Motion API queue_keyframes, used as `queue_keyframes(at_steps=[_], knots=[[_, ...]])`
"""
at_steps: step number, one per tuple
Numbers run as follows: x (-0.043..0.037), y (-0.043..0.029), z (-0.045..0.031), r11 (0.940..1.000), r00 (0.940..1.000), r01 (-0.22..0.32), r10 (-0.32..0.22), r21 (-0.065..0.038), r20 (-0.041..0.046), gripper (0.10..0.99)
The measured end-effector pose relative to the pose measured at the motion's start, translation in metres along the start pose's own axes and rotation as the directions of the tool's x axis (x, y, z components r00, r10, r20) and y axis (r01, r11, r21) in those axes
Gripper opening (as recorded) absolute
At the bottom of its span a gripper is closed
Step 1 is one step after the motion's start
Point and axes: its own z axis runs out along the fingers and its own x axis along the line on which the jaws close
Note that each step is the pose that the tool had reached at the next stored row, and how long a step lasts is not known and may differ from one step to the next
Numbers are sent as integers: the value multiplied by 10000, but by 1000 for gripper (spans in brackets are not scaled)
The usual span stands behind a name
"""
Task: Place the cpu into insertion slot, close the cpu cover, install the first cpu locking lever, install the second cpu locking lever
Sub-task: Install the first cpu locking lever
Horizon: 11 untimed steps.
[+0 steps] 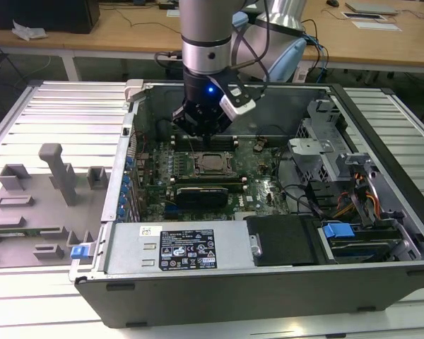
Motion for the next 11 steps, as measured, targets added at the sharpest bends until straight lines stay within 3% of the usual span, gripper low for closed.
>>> queue_keyframes(at_steps=[8,11], knots=[[83,32,-4,10000,10000,0,0,0,0,106],[169,60,-8,10000,10000,1,-1,1,0,106]])
